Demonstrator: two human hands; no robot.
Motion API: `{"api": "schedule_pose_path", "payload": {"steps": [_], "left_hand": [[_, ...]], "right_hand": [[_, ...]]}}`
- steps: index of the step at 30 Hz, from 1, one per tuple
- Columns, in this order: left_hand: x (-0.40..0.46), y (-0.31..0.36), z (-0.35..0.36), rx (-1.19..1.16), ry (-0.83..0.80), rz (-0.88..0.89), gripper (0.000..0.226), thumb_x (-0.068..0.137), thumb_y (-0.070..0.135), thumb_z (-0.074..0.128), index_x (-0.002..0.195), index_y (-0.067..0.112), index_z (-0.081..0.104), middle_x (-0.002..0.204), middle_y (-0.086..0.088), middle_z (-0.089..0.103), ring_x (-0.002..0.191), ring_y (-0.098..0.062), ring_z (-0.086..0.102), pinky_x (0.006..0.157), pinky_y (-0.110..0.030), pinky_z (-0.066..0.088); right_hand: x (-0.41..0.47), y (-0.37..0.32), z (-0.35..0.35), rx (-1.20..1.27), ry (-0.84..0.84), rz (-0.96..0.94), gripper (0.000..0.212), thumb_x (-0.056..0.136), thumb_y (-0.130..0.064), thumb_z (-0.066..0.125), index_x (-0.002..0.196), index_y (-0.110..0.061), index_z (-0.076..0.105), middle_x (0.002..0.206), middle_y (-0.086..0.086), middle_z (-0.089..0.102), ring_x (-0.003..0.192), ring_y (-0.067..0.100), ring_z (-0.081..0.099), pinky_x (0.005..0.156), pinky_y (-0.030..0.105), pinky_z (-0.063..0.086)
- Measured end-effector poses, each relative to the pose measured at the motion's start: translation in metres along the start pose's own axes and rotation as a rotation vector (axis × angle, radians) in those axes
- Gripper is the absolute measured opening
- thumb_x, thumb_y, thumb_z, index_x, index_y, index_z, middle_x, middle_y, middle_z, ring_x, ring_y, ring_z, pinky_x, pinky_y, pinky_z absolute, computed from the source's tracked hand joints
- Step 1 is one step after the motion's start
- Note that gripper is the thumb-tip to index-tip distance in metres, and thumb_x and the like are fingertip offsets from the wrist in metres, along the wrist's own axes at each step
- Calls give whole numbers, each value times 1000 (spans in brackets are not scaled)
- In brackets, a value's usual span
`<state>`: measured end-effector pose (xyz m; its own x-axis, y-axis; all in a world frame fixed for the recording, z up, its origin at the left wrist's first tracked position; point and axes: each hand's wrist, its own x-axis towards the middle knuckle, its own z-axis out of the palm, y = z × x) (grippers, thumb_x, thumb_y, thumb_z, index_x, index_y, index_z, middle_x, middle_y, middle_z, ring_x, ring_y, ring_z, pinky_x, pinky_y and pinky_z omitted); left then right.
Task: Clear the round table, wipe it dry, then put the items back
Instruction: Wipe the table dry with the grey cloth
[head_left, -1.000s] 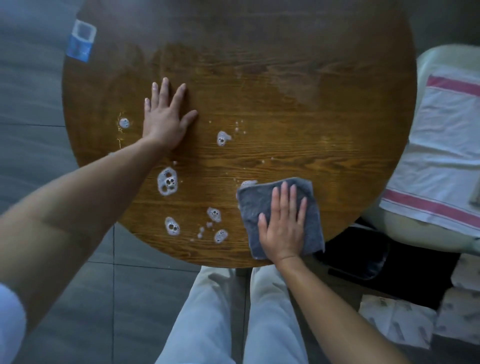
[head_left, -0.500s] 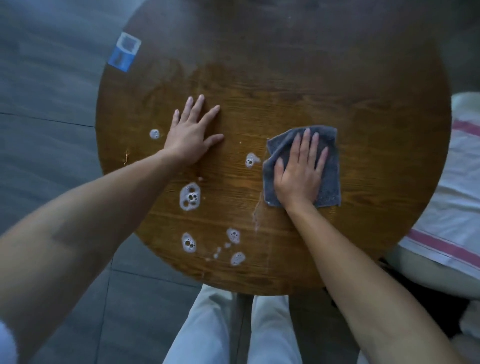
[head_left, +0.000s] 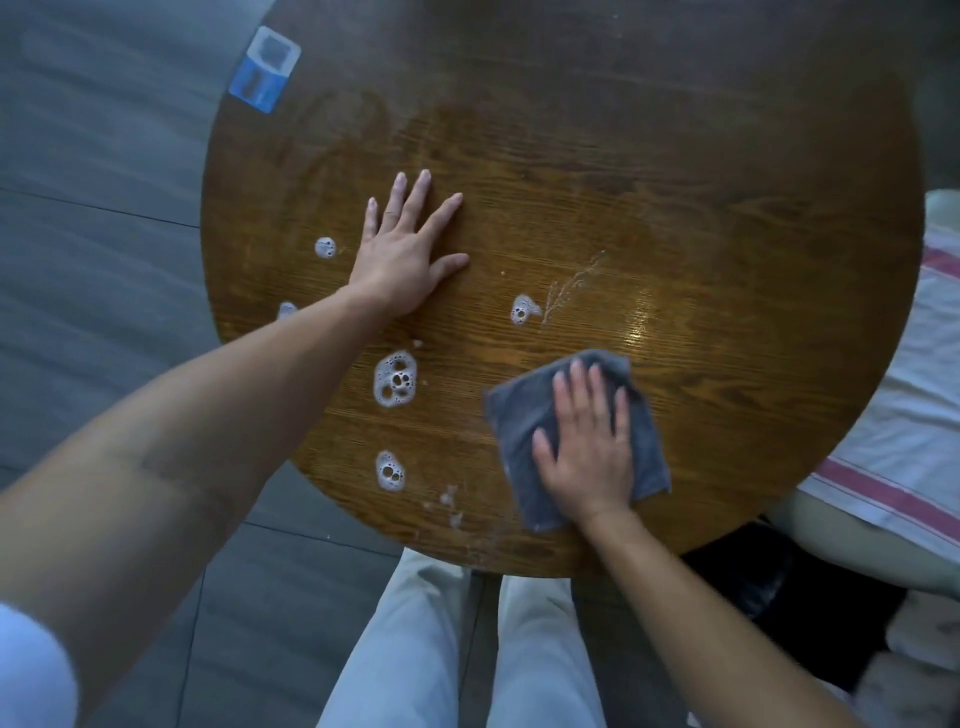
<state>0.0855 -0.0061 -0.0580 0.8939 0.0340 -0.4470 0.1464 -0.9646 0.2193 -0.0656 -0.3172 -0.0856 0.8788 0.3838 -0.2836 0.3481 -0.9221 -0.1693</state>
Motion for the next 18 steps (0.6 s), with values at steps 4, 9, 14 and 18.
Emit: {"api": "schedule_pose_path", "payload": {"steps": [4, 9, 14, 18], "left_hand": [[0, 4, 0, -36, -6, -8, 73, 100, 62, 45, 162, 42, 10, 172, 2, -13, 157, -22, -19, 127, -54, -7], [0, 4, 1, -71, 10, -15, 73, 100, 58, 49, 162, 41, 15, 173, 2, -10, 157, -24, -18, 126, -56, -8], [0, 4, -1, -48, 6, -11, 73, 100, 58, 50, 162, 40, 14, 173, 1, -10, 158, -26, -17, 126, -56, -8], [0, 6, -2, -54, -9, -17, 73, 101, 58, 48, 162, 41, 12, 172, 1, -13, 157, -25, -19, 126, -55, -8]], "right_hand": [[68, 39, -27, 1, 73, 163, 78, 101, -51, 28, 164, -8, 14, 173, 13, 7, 161, 30, 4, 129, 56, 7], [144, 30, -50, 61, 150, 435, 76, 103, -47, 28, 164, -5, 9, 173, 17, 6, 161, 32, 3, 128, 58, 8], [121, -45, -33, 14, 101, 147, 75, 106, -48, 24, 164, -4, 7, 173, 18, 3, 161, 33, 1, 128, 57, 8], [0, -83, 3, 39, -32, -183, 74, 106, -48, 35, 165, -9, 13, 173, 11, 2, 161, 27, -2, 129, 53, 4]]}}
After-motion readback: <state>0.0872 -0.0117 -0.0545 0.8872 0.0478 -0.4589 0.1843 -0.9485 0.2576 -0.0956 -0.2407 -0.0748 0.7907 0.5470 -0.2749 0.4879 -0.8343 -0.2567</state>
